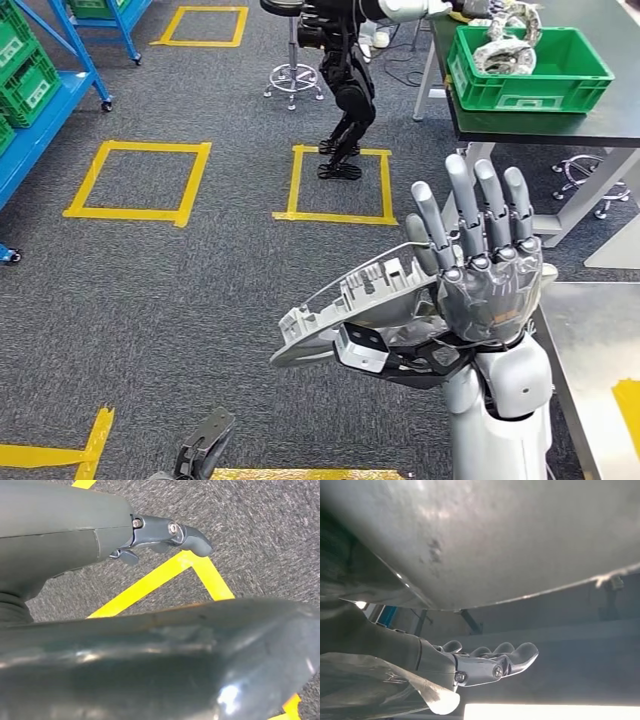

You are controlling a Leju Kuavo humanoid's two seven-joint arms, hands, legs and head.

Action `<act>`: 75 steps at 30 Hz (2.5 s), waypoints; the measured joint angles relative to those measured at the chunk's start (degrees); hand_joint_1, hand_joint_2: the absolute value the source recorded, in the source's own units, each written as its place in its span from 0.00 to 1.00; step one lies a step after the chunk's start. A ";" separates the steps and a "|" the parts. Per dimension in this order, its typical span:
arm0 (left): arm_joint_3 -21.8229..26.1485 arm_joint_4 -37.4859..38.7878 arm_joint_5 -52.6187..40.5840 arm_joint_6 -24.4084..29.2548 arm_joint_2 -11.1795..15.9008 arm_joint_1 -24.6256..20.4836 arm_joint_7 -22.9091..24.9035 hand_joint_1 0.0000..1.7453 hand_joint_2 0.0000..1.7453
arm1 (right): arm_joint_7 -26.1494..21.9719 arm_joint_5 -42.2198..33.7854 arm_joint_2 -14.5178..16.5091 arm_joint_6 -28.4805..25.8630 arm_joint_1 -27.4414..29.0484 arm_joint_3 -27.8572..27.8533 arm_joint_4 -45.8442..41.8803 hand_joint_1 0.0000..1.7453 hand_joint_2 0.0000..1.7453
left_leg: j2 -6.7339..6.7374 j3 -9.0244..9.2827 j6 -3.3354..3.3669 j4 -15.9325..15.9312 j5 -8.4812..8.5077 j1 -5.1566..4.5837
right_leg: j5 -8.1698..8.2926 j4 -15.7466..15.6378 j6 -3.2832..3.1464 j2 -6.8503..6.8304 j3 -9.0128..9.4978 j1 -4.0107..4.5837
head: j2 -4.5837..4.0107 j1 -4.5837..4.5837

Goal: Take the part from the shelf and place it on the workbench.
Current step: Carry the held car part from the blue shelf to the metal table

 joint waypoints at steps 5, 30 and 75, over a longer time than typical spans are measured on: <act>0.02 0.00 -0.04 0.14 0.01 -0.05 -0.04 0.00 0.00 | -0.05 0.00 0.01 -0.01 -0.02 -0.01 0.00 0.00 1.00 | 0.11 -0.29 -1.29 0.68 -0.12 0.26 | 4.91 -10.59 0.60 -0.60 6.63 -0.81 | -0.01 0.07; 0.36 0.00 -0.08 0.75 -0.30 0.07 -0.43 0.00 0.00 | -0.59 0.00 0.26 0.00 -0.08 -0.62 -0.04 0.00 1.00 | -0.19 0.39 -0.33 0.36 -0.66 -0.09 | 0.14 -1.02 -0.48 -0.21 0.29 0.72 | -0.01 -0.39; 1.41 0.00 0.02 2.17 -0.40 0.10 0.95 0.00 0.00 | -0.80 -0.01 0.28 0.00 -0.01 -0.95 -0.81 0.00 1.00 | -0.11 -1.85 -1.93 0.41 1.54 -0.41 | 4.98 -14.81 -2.13 -0.65 9.52 0.89 | -0.01 -0.56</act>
